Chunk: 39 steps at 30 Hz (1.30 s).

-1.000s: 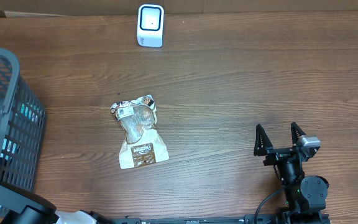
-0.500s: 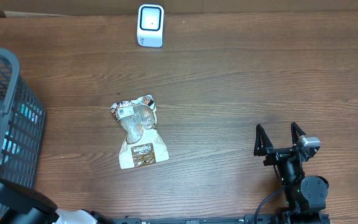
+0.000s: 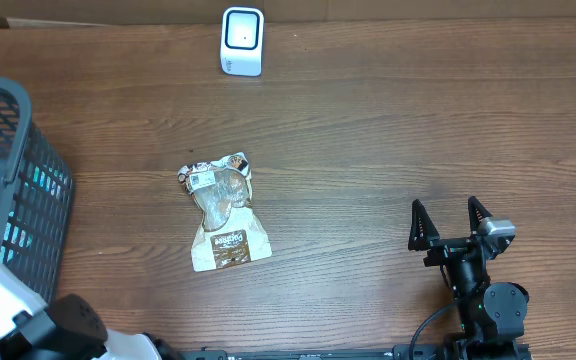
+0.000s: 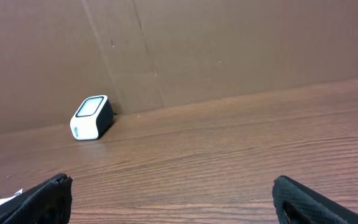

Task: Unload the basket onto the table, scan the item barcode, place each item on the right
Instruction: 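Carry the green-lid jar up to the white scanner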

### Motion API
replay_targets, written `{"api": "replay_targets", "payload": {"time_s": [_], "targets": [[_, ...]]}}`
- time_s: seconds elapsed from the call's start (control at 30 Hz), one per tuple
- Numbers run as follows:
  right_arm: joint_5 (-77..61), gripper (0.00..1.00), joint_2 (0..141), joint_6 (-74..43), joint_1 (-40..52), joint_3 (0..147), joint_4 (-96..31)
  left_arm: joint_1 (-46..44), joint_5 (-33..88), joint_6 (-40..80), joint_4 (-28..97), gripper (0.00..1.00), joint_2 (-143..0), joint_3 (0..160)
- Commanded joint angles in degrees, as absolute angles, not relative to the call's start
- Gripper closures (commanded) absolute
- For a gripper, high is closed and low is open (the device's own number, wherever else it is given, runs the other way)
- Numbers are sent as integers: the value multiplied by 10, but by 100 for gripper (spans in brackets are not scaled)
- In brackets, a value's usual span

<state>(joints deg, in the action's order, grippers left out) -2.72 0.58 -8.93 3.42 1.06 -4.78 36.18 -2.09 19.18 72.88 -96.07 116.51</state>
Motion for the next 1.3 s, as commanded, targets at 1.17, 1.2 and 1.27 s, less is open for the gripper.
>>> {"api": "replay_targets", "payload": {"time_s": [1.17, 1.2, 1.27], "targets": [[-25, 0, 2, -85, 33, 5, -46, -320, -44, 186, 833, 62, -1242, 1245], [-25, 0, 2, -85, 33, 5, -46, -328, -44, 196, 830, 63, -1258, 1245], [-25, 0, 2, -85, 33, 5, -46, -340, -44, 213, 825, 62, -1284, 1245]]}}
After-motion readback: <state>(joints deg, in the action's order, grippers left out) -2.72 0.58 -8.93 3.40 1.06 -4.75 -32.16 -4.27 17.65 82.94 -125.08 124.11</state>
